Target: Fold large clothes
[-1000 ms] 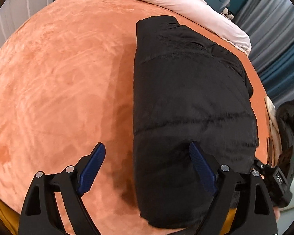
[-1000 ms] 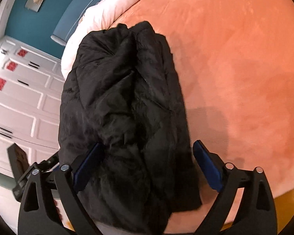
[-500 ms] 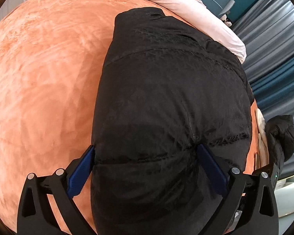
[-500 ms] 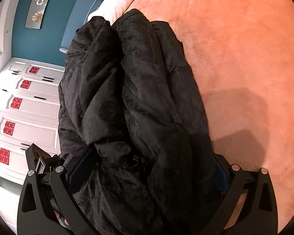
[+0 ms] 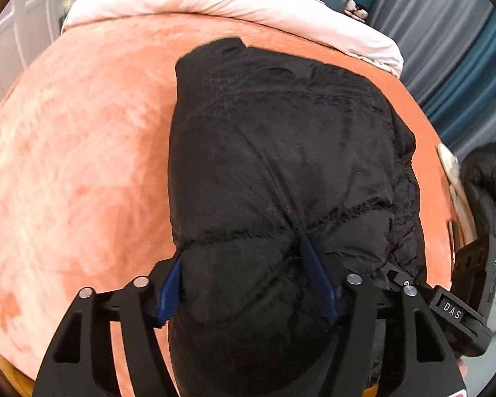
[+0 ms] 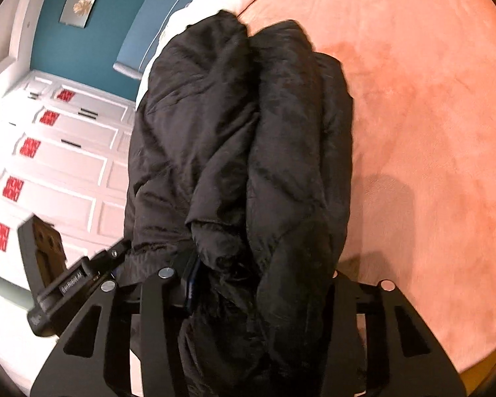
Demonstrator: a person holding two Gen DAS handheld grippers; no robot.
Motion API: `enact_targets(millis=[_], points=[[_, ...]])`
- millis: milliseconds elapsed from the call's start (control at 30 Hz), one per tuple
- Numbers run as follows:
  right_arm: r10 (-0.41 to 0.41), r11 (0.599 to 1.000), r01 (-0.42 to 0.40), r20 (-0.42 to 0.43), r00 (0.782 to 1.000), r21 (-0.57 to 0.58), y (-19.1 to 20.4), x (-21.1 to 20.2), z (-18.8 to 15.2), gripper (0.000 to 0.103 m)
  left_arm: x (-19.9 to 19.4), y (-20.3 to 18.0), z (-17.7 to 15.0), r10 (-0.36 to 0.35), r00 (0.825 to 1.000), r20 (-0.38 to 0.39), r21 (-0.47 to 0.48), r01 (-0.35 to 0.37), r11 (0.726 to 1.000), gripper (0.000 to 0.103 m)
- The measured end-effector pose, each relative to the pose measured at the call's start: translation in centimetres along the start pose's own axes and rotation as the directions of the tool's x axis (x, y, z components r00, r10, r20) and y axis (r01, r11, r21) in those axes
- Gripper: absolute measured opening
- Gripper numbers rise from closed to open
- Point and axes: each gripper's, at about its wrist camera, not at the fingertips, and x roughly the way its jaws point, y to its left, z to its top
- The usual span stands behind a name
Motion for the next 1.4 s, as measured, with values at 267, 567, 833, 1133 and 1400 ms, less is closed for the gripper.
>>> enact_targets(millis=[267,567,833,1133,1400], points=[[-0.010,0.999,0.012,-0.050,0.999,0.037,-0.2,-1.7,-5.8,0.041,-2.3,0.1,-4.4,0.039,0.997,-0.073,0.074,-0.034,0.997,0.057],[-0.026,1.000,0.027,-0.056,0.998,0.013,0.0,-1.3,-5.7,0.048,-1.9,1.5,-4.7,0.061,0.996,-0.068,0.066,-0.057,0.996,0.070],[0.003,0.999,-0.001,-0.050,0.999,0.041,-0.8,-1.1,-5.5,0.044,1.8,5.8,-3.6,-0.199,0.977,-0.072,-0.163,0.185,0.969,0.093],[0.059,0.960,-0.035,0.079,0.995,-0.276,11.3,-4.8,-4.1,0.032,-8.0,6.9,-1.0,-0.258,0.957,0.130,-0.096,0.271,0.958,0.062],[0.209,0.887,-0.156,0.077,0.975,-0.436,20.5,-0.4,-2.8,0.031,-17.3,11.1,1.6,-0.179,0.903,0.391,-0.008,0.198,0.980,0.058]])
